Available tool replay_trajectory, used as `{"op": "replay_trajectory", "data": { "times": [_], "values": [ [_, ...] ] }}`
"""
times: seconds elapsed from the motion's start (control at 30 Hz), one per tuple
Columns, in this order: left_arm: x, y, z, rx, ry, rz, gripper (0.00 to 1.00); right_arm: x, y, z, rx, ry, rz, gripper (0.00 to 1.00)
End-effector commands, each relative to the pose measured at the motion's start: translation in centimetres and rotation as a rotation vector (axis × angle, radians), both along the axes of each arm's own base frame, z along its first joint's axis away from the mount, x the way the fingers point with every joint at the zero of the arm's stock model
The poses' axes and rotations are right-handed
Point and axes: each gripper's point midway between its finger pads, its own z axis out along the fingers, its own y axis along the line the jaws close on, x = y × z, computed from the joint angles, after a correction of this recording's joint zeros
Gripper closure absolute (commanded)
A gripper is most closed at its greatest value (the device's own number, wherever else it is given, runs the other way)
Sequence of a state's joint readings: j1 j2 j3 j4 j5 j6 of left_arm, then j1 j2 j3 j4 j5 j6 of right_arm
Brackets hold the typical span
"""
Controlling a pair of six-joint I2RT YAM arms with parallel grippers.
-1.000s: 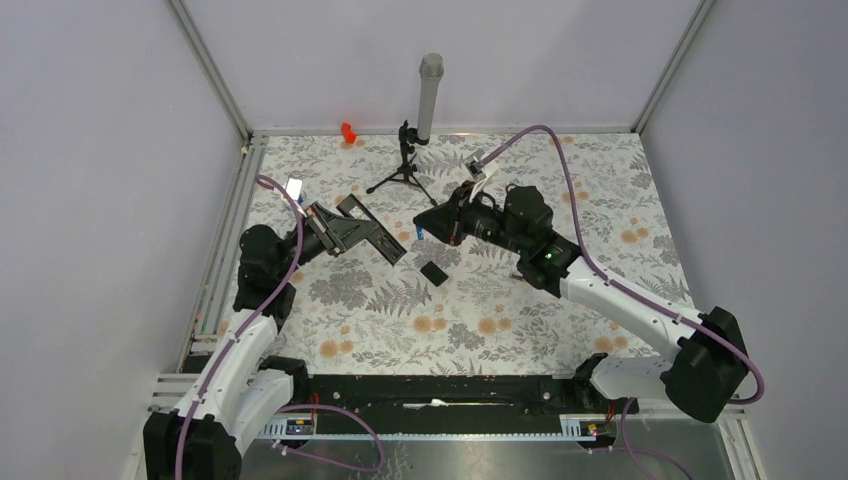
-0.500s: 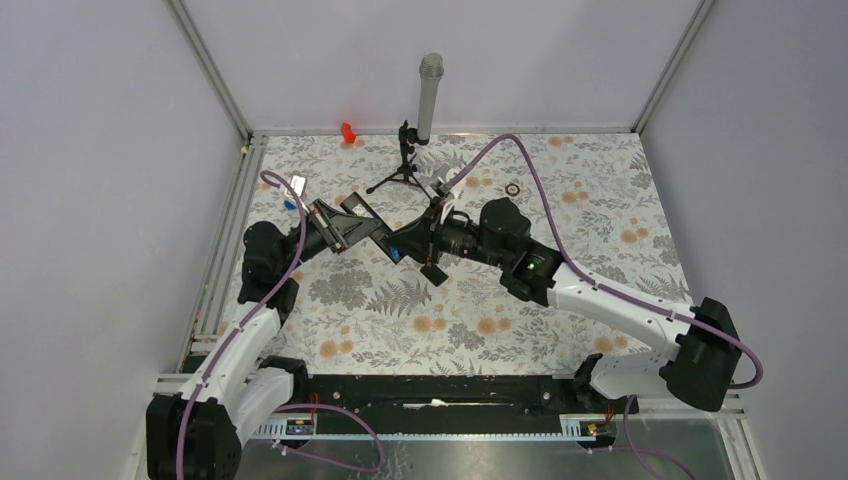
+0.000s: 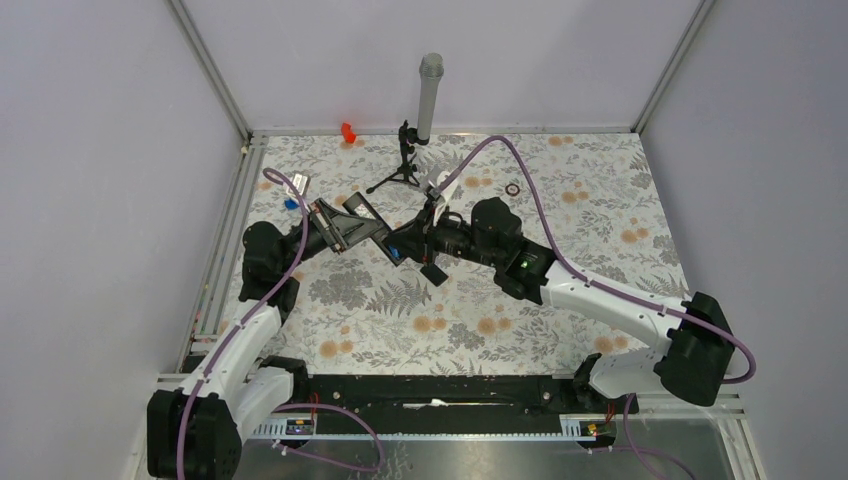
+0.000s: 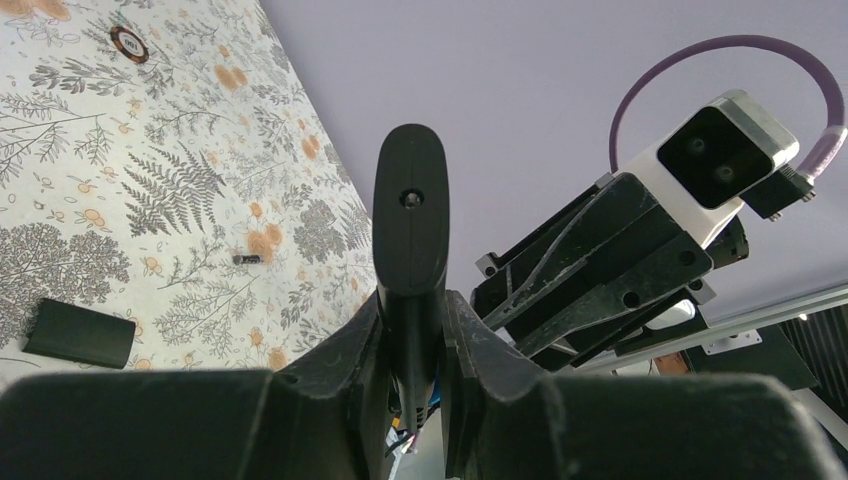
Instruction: Load the batteries into the remote control
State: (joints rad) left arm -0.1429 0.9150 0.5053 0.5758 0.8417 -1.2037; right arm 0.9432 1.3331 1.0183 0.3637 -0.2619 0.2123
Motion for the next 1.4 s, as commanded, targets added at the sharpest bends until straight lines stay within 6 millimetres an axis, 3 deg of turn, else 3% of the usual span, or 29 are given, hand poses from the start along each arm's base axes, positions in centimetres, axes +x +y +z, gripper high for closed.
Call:
{"op": "replay_trajectory", "data": {
  "times": [0.0,0.23,0.43,0.63,0.83,0.93,1.2,1.37],
  "values": [
    [-0.7,-0.2,1.8,-0.026,-0.093,-0.033,1.00,0.1,0.7,2.3,0.037,-0.057,0.002,0.89],
    [-0.8,-0.3,2.1,-0.041,-0.096,-0.041,1.00,0.0,1.0,1.5,0.022,-0.047,0.008,0.88],
    [-1.0,-0.2,2.9,-0.061,-0.096,-0.040,1.00,0.1,0.8,0.6,-0.006,-0.035,-0.001,0.73],
    [-1.4,-0.1,4.2,-0.076,-0.107,-0.040,1.00,0.1,0.7,0.7,0.008,-0.025,-0.008,0.72],
    [-1.3,-0.1,3.9,-0.053,-0.104,-0.026,1.00,0.1,0.8,2.0,0.043,-0.023,-0.009,0.71],
    [-1.2,-0.1,3.8,-0.050,-0.104,-0.023,1.00,0.1,0.6,2.9,0.062,-0.022,-0.017,0.65],
    [-0.9,0.0,3.9,-0.041,-0.111,-0.015,1.00,-0.8,-0.2,5.7,0.131,0.007,-0.017,0.39],
    [-0.7,0.1,3.8,-0.035,-0.113,0.001,1.00,-0.3,-0.9,7.6,0.155,0.064,-0.081,0.31]
  ]
}}
